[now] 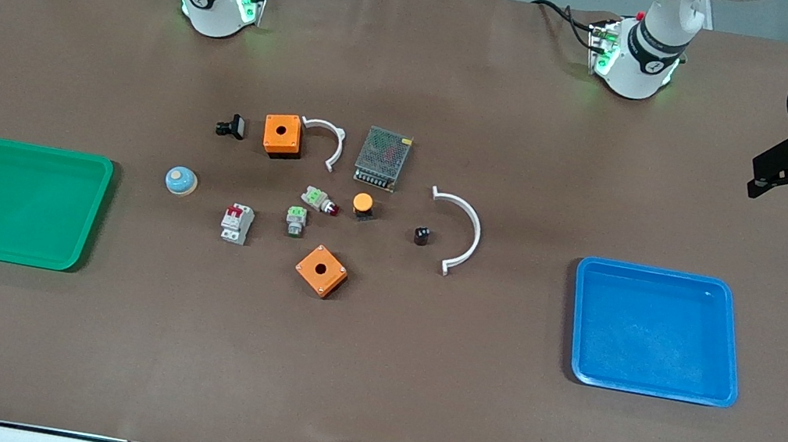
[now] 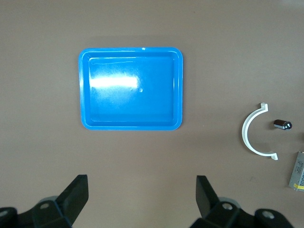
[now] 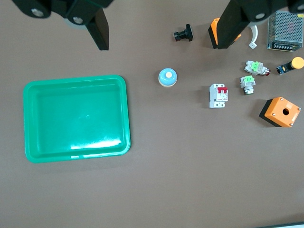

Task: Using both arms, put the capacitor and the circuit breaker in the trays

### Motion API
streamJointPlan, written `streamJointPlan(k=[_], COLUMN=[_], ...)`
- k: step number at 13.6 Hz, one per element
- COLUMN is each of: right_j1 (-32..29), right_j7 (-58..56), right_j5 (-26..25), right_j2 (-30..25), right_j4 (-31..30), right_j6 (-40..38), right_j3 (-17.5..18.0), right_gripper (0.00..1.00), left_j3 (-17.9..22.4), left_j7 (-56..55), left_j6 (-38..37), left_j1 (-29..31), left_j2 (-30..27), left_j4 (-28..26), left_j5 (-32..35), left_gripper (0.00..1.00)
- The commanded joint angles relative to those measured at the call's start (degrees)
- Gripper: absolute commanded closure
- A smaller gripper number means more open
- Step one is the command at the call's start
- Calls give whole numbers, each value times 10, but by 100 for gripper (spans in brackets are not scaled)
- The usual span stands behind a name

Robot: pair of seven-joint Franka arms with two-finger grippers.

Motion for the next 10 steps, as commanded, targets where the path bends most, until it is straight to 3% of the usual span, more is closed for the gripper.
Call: streamJointPlan(k=[1,10], right_j1=[-5,-1], right_j7=[-3,-2], right_j5=[-10,-8], right_j2=[6,7], right_j4=[15,15], right_j6=[-10,-9], right_j3=[6,7], right_gripper=[0,0], left_j3=[-2,-4], left_j7=[-4,-11], left_j6=[-12,-8], left_j1=[3,-5], left_j2=[5,32], left_j4=[14,14], left_j5=[0,1], left_gripper=[0,0])
